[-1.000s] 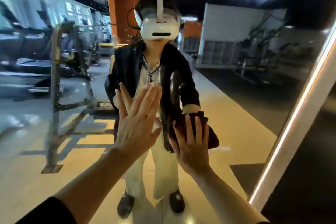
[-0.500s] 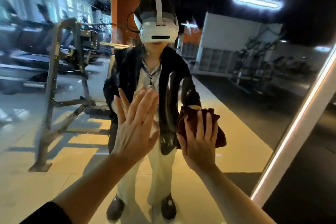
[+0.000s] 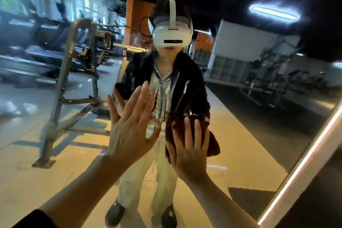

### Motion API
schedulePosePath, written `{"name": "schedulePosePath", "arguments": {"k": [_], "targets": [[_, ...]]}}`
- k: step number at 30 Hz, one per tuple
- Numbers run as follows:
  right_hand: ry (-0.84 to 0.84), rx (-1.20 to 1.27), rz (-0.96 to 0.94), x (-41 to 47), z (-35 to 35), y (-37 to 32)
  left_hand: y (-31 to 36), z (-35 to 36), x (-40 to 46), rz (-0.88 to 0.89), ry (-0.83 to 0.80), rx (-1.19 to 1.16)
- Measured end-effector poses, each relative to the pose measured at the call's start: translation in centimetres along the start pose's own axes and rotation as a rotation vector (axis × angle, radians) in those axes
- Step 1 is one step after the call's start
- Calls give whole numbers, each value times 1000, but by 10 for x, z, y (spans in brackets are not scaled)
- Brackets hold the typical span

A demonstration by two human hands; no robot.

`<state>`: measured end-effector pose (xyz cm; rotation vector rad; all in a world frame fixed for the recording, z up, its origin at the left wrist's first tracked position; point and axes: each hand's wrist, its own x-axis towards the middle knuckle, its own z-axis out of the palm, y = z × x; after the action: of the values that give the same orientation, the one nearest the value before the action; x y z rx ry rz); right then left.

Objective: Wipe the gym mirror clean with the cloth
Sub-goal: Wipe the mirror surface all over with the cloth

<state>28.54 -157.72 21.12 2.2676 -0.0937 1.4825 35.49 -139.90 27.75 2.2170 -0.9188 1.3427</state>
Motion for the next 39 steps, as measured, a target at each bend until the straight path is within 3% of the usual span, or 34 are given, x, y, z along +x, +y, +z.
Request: {"name": "schedulePosePath", "arguments": {"k": [2, 7, 15, 17, 22, 24, 29, 32, 34, 37, 39], "targets": [[33, 44, 53, 24, -5, 7, -4, -2, 1, 19, -23, 26], [222, 21, 431, 141, -28, 19, -1, -3, 1, -5, -73, 48], [26, -23, -94, 31, -9, 6, -7, -10, 0, 42, -89, 90], [39, -1, -47, 42, -12, 13, -9, -12, 1, 64, -107, 115], [204, -21, 338, 143, -30, 9, -11, -13, 3, 64, -162, 141], [192, -18, 283, 141, -27, 4, -11, -12, 2, 56, -162, 119], [28, -26, -73, 43, -8, -2, -14, -14, 1, 75, -153, 79], [7, -41, -132, 23, -11, 6, -19, -17, 1, 117, -167, 101], [41, -4, -29, 51, -19, 9, -21, -18, 0, 136, -170, 106], [128, 9, 283, 114, -29, 1, -21, -17, 0, 130, -152, 103], [127, 28, 311, 128, -30, -10, -21, -16, -1, 128, -119, 74]]}}
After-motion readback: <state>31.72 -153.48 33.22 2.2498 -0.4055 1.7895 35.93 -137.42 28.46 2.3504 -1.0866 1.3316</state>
